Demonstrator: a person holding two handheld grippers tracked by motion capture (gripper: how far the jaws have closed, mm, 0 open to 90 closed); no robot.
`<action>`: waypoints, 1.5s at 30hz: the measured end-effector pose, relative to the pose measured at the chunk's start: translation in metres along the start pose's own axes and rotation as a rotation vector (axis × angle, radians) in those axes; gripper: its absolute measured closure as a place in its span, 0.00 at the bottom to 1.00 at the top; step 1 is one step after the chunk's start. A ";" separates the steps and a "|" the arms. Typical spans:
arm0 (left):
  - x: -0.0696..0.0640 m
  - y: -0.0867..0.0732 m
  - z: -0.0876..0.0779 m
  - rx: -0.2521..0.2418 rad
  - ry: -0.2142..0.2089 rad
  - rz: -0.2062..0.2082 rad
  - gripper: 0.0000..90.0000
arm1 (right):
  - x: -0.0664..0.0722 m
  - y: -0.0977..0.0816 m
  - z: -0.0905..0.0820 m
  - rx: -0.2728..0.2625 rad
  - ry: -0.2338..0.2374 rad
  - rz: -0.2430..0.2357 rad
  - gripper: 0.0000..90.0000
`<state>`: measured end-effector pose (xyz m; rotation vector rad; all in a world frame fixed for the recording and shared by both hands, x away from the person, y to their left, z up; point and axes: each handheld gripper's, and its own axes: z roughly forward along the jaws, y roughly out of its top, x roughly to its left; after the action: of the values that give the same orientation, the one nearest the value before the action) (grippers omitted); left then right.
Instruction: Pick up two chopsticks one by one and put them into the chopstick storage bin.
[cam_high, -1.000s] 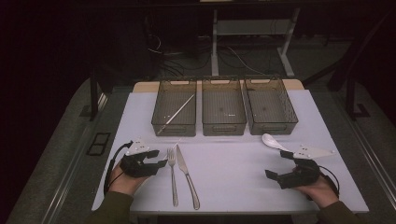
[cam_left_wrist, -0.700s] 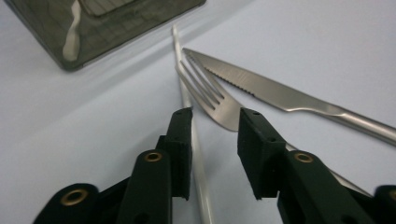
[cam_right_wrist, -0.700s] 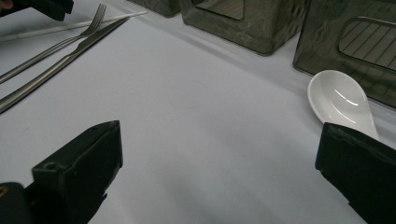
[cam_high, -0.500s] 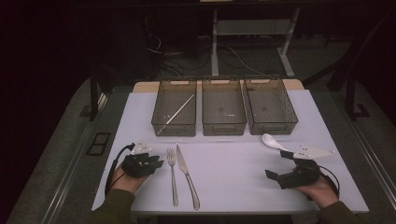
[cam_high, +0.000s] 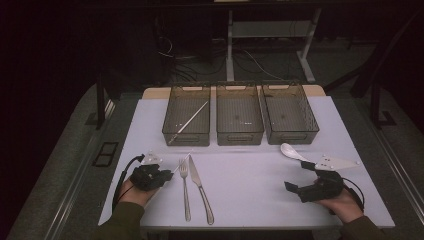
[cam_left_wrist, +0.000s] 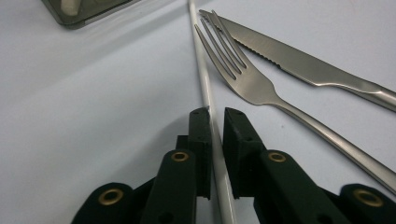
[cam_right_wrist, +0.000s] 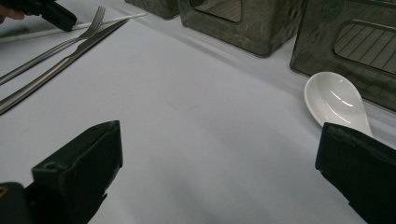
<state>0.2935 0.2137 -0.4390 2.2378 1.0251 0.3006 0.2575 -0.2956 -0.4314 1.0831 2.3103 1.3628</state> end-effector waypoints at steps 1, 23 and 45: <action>0.000 0.000 0.000 0.002 0.001 0.003 0.91 | 0.000 0.000 0.000 0.000 0.000 0.001 0.01; 0.017 -0.009 0.000 -0.050 -0.076 -0.083 0.92 | 0.000 0.000 0.000 -0.002 -0.003 0.004 0.01; 0.017 0.000 -0.008 -0.026 -0.036 -0.071 0.94 | 0.000 0.000 -0.001 -0.005 -0.001 0.002 0.01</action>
<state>0.3017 0.2297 -0.4339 2.1707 1.0730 0.2404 0.2575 -0.2964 -0.4310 1.0841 2.3043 1.3679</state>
